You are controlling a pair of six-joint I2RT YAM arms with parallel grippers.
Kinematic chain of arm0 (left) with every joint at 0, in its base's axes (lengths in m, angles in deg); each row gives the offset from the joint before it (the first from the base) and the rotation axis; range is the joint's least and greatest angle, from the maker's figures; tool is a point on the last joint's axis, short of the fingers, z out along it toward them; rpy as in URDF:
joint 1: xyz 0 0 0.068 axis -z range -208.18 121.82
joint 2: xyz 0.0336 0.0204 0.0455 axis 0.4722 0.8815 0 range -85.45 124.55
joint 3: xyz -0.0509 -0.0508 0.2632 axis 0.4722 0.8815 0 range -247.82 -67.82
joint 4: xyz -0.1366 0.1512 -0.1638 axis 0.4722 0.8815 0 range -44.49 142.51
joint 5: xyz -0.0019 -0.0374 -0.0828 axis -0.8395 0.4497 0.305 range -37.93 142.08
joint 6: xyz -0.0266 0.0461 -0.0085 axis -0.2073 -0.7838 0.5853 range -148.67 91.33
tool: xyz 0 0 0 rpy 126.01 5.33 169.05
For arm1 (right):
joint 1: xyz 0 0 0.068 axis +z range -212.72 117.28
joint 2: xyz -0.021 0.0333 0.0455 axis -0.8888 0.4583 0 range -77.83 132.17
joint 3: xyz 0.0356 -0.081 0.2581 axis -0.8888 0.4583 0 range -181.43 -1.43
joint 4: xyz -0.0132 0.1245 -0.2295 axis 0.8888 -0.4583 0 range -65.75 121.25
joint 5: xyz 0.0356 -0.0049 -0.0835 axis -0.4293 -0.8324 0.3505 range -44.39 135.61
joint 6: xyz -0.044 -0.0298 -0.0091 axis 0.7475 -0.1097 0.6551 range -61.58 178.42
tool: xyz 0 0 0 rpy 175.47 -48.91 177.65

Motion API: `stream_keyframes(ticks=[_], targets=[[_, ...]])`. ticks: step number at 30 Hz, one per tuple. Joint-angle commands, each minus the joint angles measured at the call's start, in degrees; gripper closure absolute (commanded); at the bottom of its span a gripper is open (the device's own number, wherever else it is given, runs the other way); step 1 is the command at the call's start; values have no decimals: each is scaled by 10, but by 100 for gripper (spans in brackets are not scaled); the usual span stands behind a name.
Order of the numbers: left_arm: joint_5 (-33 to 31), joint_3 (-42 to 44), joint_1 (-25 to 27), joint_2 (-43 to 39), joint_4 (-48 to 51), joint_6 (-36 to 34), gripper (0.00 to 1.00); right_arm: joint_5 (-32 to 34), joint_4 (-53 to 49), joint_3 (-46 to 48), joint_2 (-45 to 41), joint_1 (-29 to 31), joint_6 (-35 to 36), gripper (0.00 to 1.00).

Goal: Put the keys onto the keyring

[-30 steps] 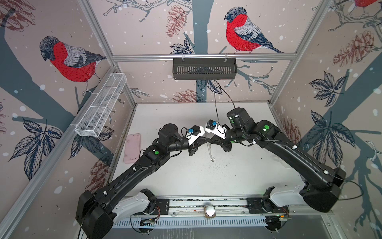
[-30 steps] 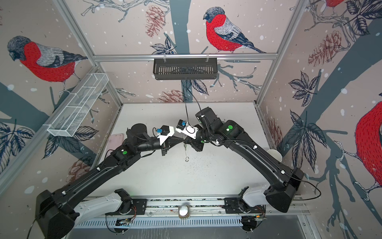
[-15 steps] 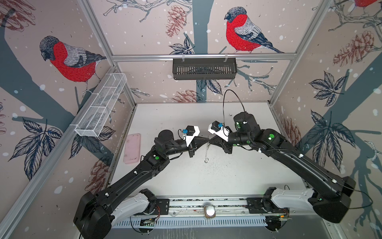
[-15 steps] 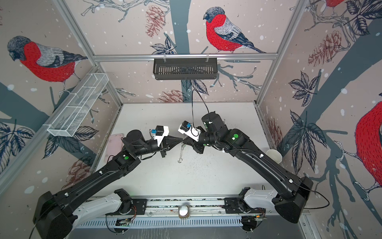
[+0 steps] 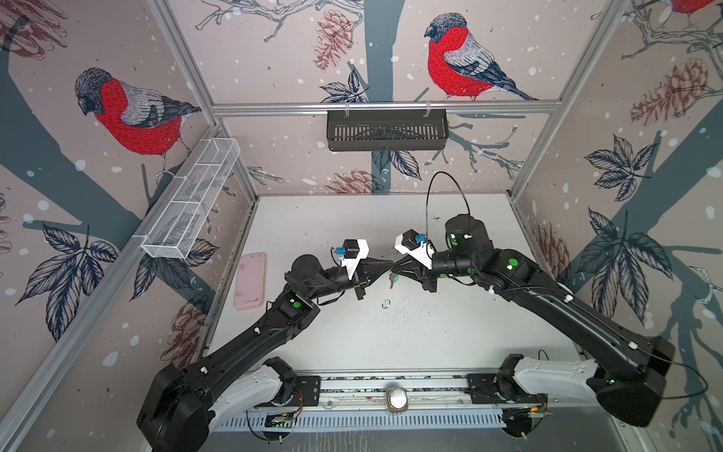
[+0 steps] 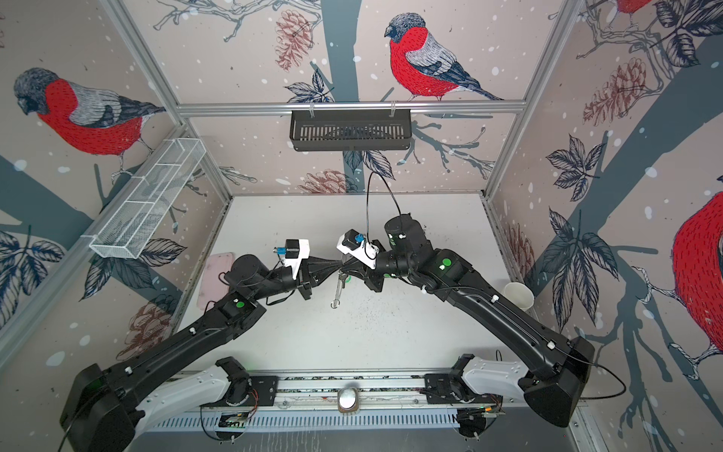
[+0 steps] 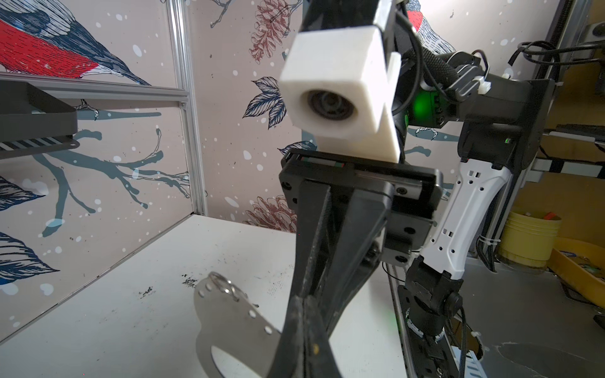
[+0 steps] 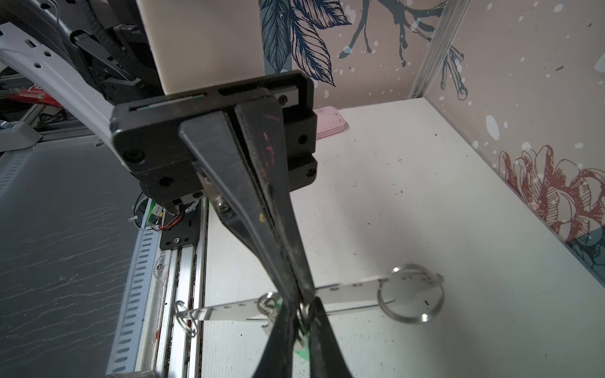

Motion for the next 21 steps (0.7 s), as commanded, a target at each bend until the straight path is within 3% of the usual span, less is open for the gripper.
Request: stream_keyframes(ticks=[1,13,18,21], targets=[[-5,5,0,-3,-87,18,100,-47,46,9,-4,2,-9,88],[-8,17,0,-6,-111,29,100,-68,77,23,-15,-3,-13,100],[-31,1,1,-20,-40,-3,100,-56,29,3,-7,-5,0,100],[-51,-12,0,-37,13,-35,91,-35,-18,-24,9,-5,10,100]])
